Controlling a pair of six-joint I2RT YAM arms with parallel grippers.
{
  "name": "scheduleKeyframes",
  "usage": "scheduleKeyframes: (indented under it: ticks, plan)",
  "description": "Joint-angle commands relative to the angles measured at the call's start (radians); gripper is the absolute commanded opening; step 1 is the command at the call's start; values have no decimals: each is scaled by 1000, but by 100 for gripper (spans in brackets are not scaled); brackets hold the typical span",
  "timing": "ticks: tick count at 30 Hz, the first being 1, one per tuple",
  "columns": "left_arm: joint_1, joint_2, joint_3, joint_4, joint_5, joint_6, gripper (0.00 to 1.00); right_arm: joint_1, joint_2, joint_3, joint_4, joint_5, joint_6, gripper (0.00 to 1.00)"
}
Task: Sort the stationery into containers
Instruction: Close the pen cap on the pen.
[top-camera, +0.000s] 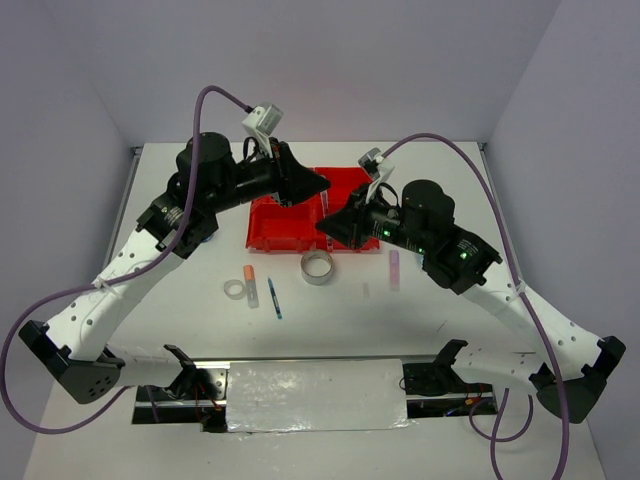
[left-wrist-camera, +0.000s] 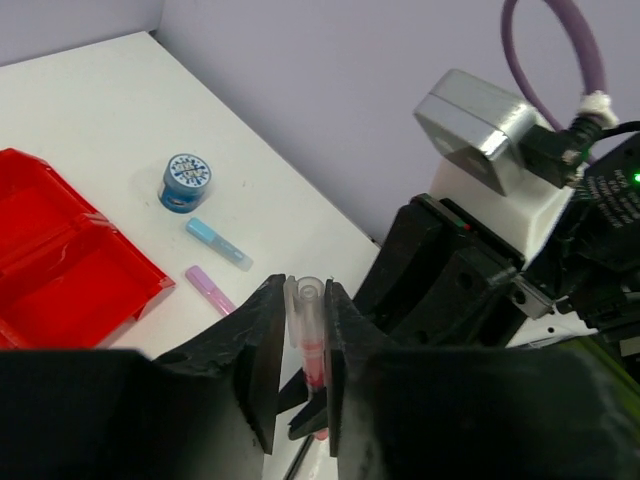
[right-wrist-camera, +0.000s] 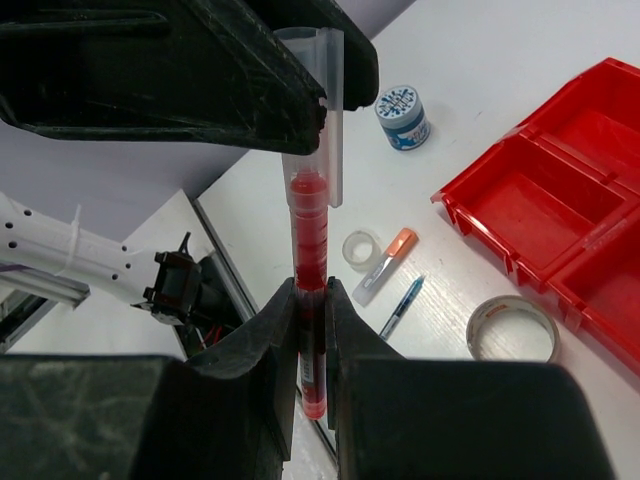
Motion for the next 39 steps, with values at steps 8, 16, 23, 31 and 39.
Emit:
scheduleKeyframes:
  ticks: [8, 16, 23, 31, 39]
  plan:
    - [5, 18, -31, 35, 150, -33, 0, 1, 39, 178, -38, 43, -96, 0]
    - [-11, -10, -118, -94, 215, -1, 0, -48, 63, 311, -22, -6, -311, 0]
    - [-63, -39, -241, -161, 172, -15, 0, -68, 101, 423, 15, -10, -337, 0]
    - [-222, -35, -367, -38, 66, -110, 0, -77, 170, 512, 109, 7, -282, 0]
    - [-339, 35, -462, 12, 40, -150, 0, -131, 285, 805, 69, 7, -286, 0]
